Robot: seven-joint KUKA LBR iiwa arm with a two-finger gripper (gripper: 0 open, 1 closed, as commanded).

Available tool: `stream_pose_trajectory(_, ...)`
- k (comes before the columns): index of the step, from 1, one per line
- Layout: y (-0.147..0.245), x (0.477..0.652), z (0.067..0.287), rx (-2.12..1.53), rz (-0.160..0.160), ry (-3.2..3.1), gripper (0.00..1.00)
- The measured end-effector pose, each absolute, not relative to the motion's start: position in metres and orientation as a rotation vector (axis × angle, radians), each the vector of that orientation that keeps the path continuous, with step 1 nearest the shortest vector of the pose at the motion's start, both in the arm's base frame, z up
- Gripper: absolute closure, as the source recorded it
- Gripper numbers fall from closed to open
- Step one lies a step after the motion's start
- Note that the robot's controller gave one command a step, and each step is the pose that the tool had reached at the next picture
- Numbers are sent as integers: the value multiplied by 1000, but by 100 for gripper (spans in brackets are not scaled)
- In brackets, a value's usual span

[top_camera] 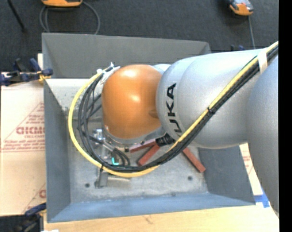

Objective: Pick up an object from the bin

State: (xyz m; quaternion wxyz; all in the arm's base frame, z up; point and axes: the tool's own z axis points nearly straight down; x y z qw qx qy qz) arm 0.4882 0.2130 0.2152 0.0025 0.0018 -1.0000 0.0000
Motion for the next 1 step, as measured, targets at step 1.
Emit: stream_pose_trajectory(1, 212, 490, 219, -1, -3, -3144, 0)
